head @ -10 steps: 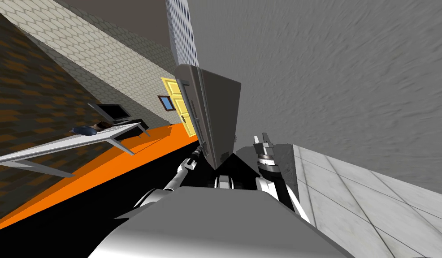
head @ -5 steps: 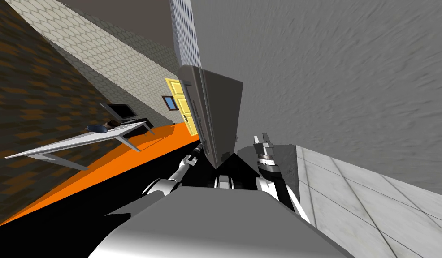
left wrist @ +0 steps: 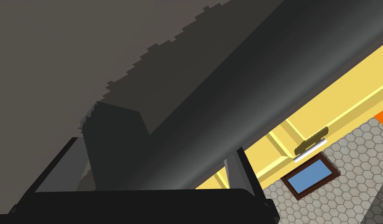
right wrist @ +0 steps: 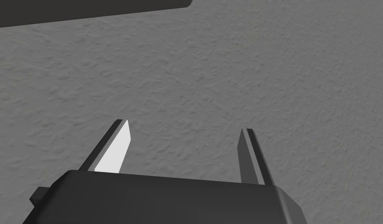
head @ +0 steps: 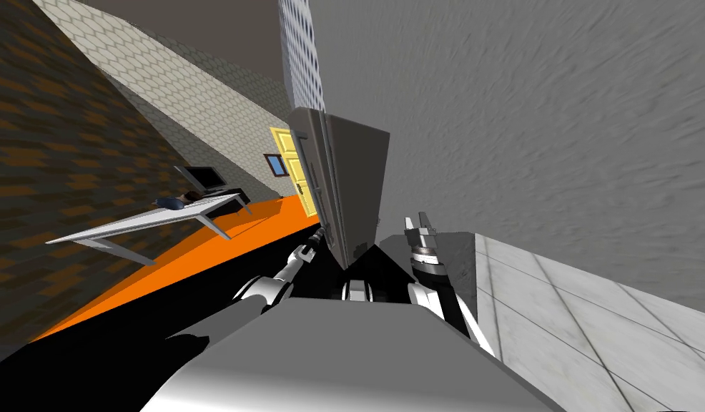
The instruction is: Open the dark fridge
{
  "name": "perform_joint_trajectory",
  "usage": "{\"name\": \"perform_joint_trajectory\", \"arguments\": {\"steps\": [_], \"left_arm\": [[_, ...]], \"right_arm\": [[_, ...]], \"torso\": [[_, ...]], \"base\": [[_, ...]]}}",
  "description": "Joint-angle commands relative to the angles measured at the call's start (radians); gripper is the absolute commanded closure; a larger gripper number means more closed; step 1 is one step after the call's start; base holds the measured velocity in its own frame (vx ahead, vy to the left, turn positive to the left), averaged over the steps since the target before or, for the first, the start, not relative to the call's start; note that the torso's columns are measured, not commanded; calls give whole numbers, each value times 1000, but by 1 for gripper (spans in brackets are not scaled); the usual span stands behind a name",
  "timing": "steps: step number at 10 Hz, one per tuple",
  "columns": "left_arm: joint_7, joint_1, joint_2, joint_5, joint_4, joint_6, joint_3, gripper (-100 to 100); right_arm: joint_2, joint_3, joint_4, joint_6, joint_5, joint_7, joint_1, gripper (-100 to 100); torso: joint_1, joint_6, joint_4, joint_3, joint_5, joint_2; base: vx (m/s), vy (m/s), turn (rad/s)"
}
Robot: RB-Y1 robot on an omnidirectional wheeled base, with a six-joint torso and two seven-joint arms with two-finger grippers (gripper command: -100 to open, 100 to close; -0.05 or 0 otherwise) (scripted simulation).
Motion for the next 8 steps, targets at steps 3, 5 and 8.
{"name": "perform_joint_trajectory", "arguments": {"steps": [3,5,8], "left_arm": [[-13,108,-19,-9,-124,53,26,100],[-13,137,-19,-9,-155,53,26,100],[-19,188,-33,-15,-234,77,36,100]], "right_arm": [[0,0,0,0,0,0,0,0],[0,0,0,0,0,0,0,0],[0,0,0,0,0,0,0,0]], "torso": [[1,0,-5,0,3,-1],[2,1,-9,-1,5,-3],[0,2,-11,0,7,0]], "base": [[26,6,-87],[11,3,-38],[15,3,-51]]}}
